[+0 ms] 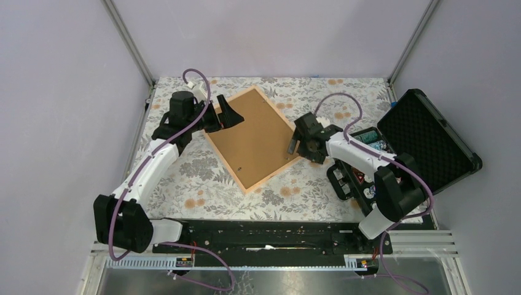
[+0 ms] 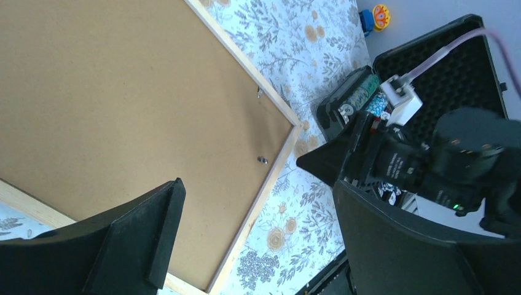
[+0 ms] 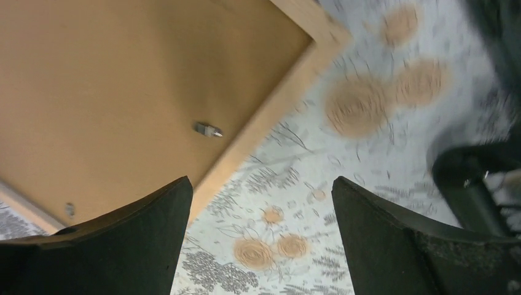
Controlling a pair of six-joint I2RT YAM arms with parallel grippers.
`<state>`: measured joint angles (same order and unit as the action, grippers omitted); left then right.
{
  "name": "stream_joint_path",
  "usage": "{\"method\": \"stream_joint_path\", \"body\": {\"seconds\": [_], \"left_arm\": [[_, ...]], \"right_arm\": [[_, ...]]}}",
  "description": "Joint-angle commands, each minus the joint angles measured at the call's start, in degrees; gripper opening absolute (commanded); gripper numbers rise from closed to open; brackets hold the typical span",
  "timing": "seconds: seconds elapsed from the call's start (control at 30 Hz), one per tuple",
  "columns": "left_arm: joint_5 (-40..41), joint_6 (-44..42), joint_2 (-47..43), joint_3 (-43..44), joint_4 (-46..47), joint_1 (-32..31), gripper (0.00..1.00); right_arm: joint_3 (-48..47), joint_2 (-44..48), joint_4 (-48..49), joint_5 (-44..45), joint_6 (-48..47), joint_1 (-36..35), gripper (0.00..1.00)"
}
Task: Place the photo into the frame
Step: Adjust the photo frame at the center of the board.
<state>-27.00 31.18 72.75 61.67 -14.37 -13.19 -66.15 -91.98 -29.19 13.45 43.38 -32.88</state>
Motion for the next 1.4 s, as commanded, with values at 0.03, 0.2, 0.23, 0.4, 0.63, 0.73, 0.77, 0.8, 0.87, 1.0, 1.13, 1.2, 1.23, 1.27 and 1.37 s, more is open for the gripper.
{"method": "stream_joint_path", "body": {"seconds": [0.03,0.2,0.23,0.4,0.63,0.73,0.77,0.8,0.87,1.0,1.13,1.2,1.23,1.27,1.37], "left_arm": [[-1.98,-0.29,-0.67,0.80,2.53,-0.21,0.99],[-2.16,0.28,-0.48,0.98,2.08,-0.18,0.99],[-1.16,-0.40,-1.86,0.73,2.34,-0.54,0.99],[-0.84,-0.70,-0.79,1.45,1.01,-0.78,0.99],[-0.71,-1.15,-1.66,1.82,0.65,-0.87,0.99],[-0.52,-1.26,-1.92,1.79,0.65,-0.87,0.99],[-0.39,-1.34,-1.98,1.75,0.61,-0.87,0.99],[-0.27,-1.36,-2.00,1.83,0.62,-0.83,0.99],[-0.10,-1.40,-1.97,1.82,0.44,-0.87,0.99],[-0.32,-1.31,-1.37,1.82,0.46,-0.95,0.99],[-0.35,-1.34,-1.04,1.77,0.48,-0.96,0.99],[-0.36,-1.31,-1.07,1.79,0.48,-0.96,0.99],[-0.33,-1.33,-1.16,1.79,0.48,-0.96,0.99],[-0.30,-1.37,-1.31,1.79,0.48,-0.96,0.99],[-0.17,-1.34,-1.55,1.75,0.48,-1.05,0.99]], "right_arm": [[5.19,-0.03,-0.70,-4.08,19.81,-0.43,0.88],[3.53,-6.69,-1.31,-4.20,27.88,-0.69,0.83],[3.37,-7.72,-1.32,-3.86,29.08,-0.69,0.82],[2.22,-11.66,-0.56,-1.71,32.99,-0.69,0.71],[0.66,-13.69,-0.77,1.88,35.27,-0.67,0.66],[-1.12,-15.47,-1.29,2.15,35.21,-0.59,0.49],[-1.51,-15.92,-1.39,1.94,35.20,-0.61,0.42],[-1.67,-16.29,-1.47,1.90,35.16,-0.60,0.38],[-1.64,-16.67,-1.45,2.07,34.82,-0.62,0.29],[-2.35,-17.23,-1.65,4.34,29.78,-0.62,0.01],[-7.10,-19.93,-1.29,6.51,14.96,-0.52,0.00],[-8.09,-20.89,1.44,6.07,5.09,-0.53,0.00],[-7.99,-21.02,3.51,5.45,0.12,-0.52,0.00],[-7.95,-21.16,5.12,5.05,-3.91,-0.51,0.00],[-9.75,-22.22,6.94,3.25,-12.43,0.23,0.00]]}}
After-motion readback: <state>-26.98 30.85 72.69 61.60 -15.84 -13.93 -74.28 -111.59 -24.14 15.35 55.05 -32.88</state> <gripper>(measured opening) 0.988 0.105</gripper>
